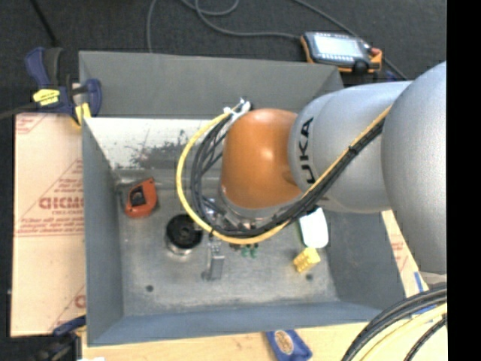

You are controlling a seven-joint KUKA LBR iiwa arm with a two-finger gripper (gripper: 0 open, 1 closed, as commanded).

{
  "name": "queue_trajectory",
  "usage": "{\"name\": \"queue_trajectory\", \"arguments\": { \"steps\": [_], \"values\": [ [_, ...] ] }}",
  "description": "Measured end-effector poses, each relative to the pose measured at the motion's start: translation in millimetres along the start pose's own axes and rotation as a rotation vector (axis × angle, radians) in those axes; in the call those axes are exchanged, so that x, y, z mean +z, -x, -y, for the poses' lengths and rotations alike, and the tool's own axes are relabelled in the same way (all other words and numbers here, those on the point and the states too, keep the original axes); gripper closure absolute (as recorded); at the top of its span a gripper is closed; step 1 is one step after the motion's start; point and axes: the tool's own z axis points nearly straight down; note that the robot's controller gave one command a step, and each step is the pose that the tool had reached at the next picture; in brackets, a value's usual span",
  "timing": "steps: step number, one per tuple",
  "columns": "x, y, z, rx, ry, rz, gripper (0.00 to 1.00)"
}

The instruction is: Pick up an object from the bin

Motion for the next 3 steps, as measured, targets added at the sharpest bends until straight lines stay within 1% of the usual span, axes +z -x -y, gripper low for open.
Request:
{"name": "queue_trajectory", "arguments": {
  "steps": [1,2,3],
  "values": [
    [-4,1.9,0,0.003,0.001,0.008,0.0],
    [1,12.8,-10,-0.038,-0.001,0.011,0.0],
    [14,1.8,-14,-0.229,-0.001,0.008,0.0]
  ]
}}
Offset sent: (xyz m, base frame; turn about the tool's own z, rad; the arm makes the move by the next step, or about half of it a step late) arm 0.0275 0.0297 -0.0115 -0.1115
